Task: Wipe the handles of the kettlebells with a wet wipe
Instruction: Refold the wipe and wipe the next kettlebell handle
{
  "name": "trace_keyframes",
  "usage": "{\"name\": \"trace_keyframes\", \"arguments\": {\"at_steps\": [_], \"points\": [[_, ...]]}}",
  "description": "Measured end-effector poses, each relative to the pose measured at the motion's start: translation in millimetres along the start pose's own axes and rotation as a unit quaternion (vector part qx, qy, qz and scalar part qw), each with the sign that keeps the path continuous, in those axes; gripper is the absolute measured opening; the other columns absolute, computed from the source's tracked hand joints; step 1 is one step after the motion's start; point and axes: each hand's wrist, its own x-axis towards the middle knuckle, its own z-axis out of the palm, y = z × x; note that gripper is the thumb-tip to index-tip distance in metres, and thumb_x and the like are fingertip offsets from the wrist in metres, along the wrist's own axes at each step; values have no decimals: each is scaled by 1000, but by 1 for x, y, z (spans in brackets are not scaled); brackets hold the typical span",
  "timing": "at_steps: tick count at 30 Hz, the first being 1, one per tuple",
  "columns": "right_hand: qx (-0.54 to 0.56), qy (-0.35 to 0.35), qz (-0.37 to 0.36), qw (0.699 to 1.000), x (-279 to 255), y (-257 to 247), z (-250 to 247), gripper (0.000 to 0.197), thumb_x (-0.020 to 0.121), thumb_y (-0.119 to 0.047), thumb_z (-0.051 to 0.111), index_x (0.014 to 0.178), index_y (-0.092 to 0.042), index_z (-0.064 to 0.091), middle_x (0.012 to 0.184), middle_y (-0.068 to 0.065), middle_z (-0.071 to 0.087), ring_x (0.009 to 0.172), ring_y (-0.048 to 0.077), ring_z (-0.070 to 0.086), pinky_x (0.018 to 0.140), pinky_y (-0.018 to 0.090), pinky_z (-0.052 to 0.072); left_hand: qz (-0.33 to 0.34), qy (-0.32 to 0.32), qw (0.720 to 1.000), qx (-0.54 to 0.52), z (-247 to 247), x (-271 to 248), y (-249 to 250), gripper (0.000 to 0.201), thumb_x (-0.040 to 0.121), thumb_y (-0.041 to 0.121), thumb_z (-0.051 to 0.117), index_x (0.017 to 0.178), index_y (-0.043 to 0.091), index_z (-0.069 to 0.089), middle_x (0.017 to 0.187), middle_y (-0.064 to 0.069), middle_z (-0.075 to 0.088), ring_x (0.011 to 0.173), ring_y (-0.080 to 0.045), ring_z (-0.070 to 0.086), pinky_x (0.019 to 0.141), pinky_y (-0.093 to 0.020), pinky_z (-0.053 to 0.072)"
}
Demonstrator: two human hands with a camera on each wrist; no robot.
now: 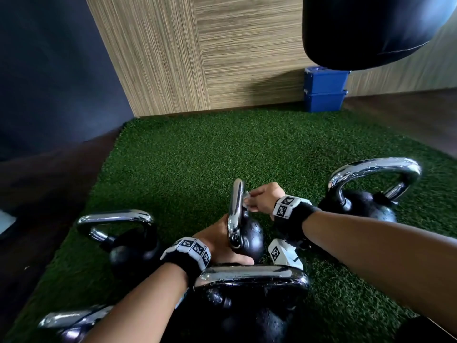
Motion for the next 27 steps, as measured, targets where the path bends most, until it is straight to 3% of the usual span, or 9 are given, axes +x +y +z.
{"name": "trace_keyframes", "arguments": {"at_steps": [2,5,9,11,13,17,20,24,27], "points": [[15,36,-55,998,1,-9,0,6,84,-4,78,81,-9,76,85,18,77,83,34,76,80,47,62,-13,21,1000,12,3,-1,0,87,68,66,78,138,24,48,134,5,55,119,-10,53,109,-24,39],[15,49,-128,991,2,-10,-4,6,85,-14,78,89,-10,79,84,13,78,83,31,77,79,46,62,-28,45,999,11,6,-1,-1,86,70,64,76,139,27,43,136,6,54,109,-5,47,102,-19,34],[-15,15,-114,993,1,-10,-9,10,81,-13,81,91,-15,80,81,7,79,82,26,77,76,38,64,-61,24,998,25,5,2,1,80,70,65,74,137,26,52,137,3,56,107,-9,49,96,-21,35],[-46,31,-149,987,1,-18,-9,9,81,-14,82,89,-17,81,80,7,79,81,26,77,72,32,64,-72,15,997,32,5,3,0,82,69,67,73,137,28,52,138,3,56,114,-15,55,95,-23,36],[-107,46,-210,971,1,-26,-11,17,80,-12,82,96,-15,80,88,6,79,79,19,76,76,30,63,-86,10,996,30,3,4,-1,86,65,70,72,139,32,49,139,6,55,121,-19,56,96,-27,38],[-239,40,-345,907,-10,-33,-14,25,78,-9,83,102,-14,79,93,-3,76,68,-12,59,64,-1,46,-77,-4,997,20,-1,5,-2,73,70,64,75,134,36,54,138,6,56,113,-14,52,96,-27,38],[-277,23,-395,875,-19,-35,-15,24,78,-6,83,101,-12,80,88,-7,70,65,-14,50,61,-2,40,-72,-9,997,-2,-6,3,0,71,72,59,79,134,36,56,138,6,57,118,-14,52,102,-29,41],[-316,3,-390,865,-21,-51,-14,20,83,-9,79,103,-11,79,94,4,75,66,-7,52,62,4,43,-92,6,995,-24,-10,4,-1,78,65,62,80,136,38,56,137,11,59,120,-15,55,106,-29,42],[-347,-21,-438,829,-30,-56,-7,16,83,-9,78,99,-11,80,92,2,74,66,-12,49,63,4,45,-99,-2,994,-36,-15,5,-3,65,68,58,81,126,37,63,124,15,64,111,-10,56,91,-18,41]]}}
